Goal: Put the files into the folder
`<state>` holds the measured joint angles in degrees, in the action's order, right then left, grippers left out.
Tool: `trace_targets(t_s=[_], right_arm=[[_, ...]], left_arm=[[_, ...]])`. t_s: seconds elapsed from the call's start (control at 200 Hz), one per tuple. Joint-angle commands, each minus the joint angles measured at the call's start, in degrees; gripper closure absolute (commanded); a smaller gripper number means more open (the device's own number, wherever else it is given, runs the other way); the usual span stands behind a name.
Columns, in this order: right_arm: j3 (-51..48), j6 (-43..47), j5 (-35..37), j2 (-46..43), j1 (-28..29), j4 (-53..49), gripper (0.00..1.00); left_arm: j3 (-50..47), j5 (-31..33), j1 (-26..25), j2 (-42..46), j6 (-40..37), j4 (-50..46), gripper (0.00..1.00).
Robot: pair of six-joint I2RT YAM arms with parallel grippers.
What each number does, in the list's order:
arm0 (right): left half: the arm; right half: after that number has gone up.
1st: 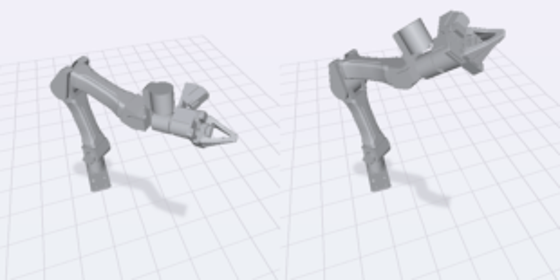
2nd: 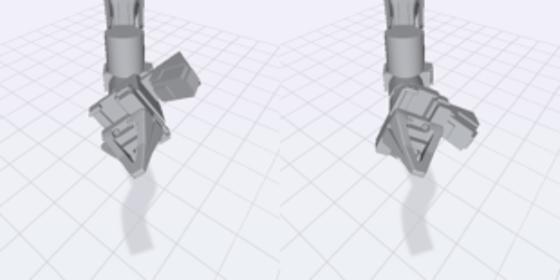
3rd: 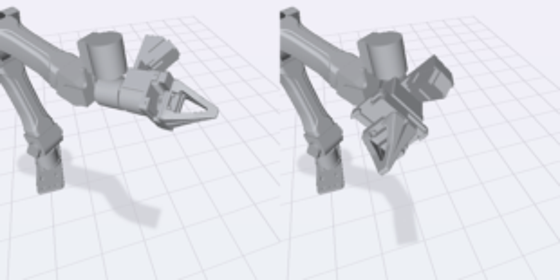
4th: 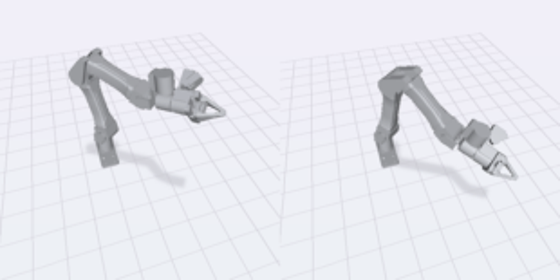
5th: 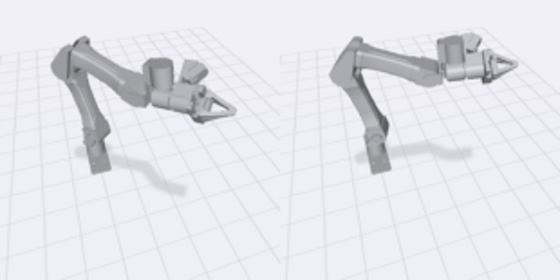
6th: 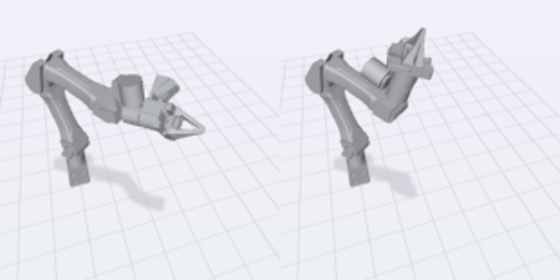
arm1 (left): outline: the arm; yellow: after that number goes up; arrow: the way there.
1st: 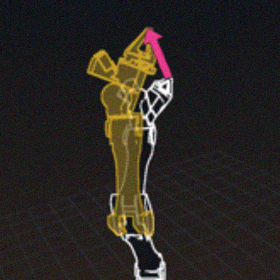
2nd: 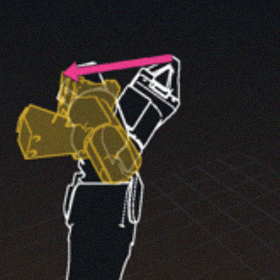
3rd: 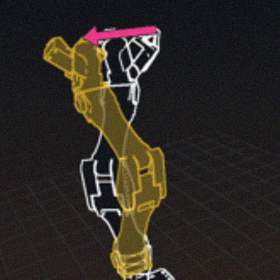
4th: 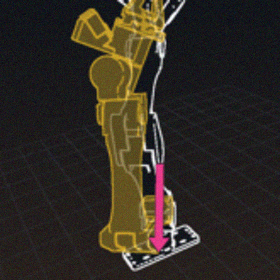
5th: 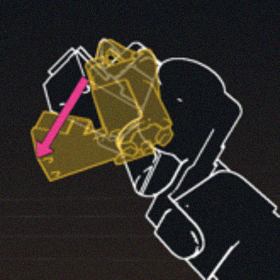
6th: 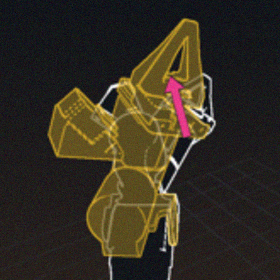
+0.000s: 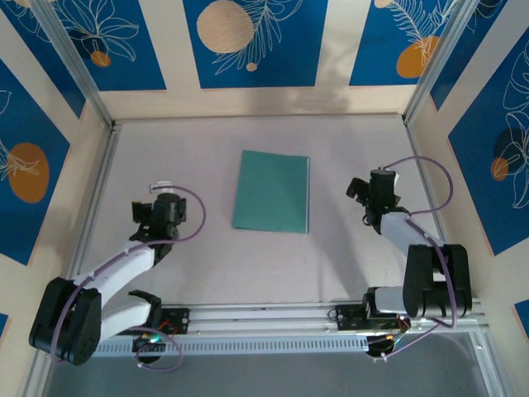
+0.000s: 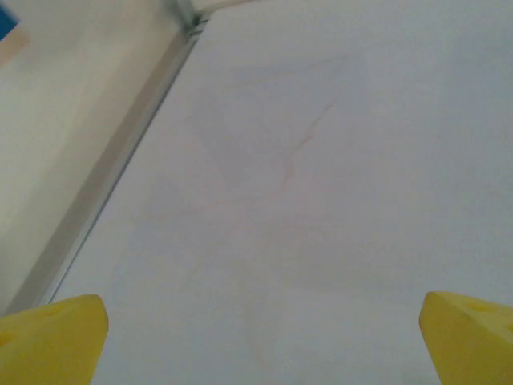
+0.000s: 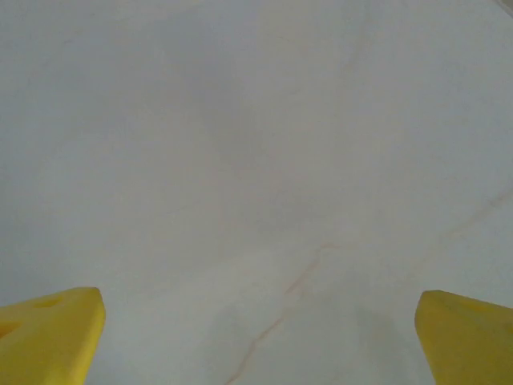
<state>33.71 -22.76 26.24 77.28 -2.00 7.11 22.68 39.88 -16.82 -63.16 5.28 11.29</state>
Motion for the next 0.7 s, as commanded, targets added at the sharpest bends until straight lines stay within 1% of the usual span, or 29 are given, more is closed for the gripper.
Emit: trace_targets(t_s=[0.0, 0.05, 0.095, 0.17, 0.285, 0.345, 0.435, 0.495, 0.55, 0.575, 0.625, 0.665, 0.695], right_arm=[[-2.09, 3.48, -3.09, 2.93, -0.95, 14.13, 0.0], [-2.92, 4.56, -5.76, 4.11, -1.31, 18.42, 0.0], [-3.44, 6.34, -7.25, 4.5, -1.02, 20.24, 0.01], [-5.4, 8.76, -10.39, 5.37, -0.58, 26.24, 0.0], [-6.57, 12.84, -14.1, 6.13, 1.23, 29.89, 0.0], [-6.56, 14.64, -16.09, 8.05, 2.0, 31.87, 0.0], [-7.02, 15.48, -16.59, 8.22, 2.42, 32.96, 0.01], [-7.83, 15.43, -17.55, 8.26, 2.11, 34.36, 0.01], [-9.75, 16.45, -21.01, 9.88, 1.78, 39.53, 0.01], [-10.66, 17.02, -21.02, 10.69, 2.21, 42.16, 0.01], [-9.9, 17.19, -20.09, 9.75, 2.54, 38.55, 0.01], [-10.03, 16.83, -21.09, 10.2, 2.01, 40.05, 0.01], [-9.93, 17.04, -20.93, 9.97, 2.12, 39.11, 0.01]], left_arm=[[-4.78, -6.18, 4.64, 0.37, -2.4, 13.59, 0.0], [-6.74, -8.57, 6.38, -1.03, -3.23, 18.49, 0.0], [-6.29, -11.29, 7.28, -1.45, -3.84, 18.04, 0.0], [-7.15, -14.14, 8.13, -3.73, -6.01, 24.41, 0.0], [-6.69, -20.14, 10.44, -7.81, -7.11, 29.96, 0.0], [-6.13, -22.68, 11.08, -9.79, -7.19, 32.22, 0.0], [-6.05, -25.63, 11.76, -12.36, -7.36, 36.57, 0.0], [-5.61, -27.14, 12.07, -13.59, -7.09, 37.5, 0.0], [-4.81, -28.63, 12.42, -14.49, -6.41, 37.27, 0.0], [-4.75, -29.2, 12.65, -15.22, -6.13, 37.96, 0.0], [-5.04, -30.24, 13.3, -17.67, -5.2, 40.84, 0.0], [-5.4, -31.74, 13.85, -19.84, -4.62, 44.04, 0.0], [-5.52, -32.45, 14.08, -21.4, -4.67, 45.7, 0.0]])
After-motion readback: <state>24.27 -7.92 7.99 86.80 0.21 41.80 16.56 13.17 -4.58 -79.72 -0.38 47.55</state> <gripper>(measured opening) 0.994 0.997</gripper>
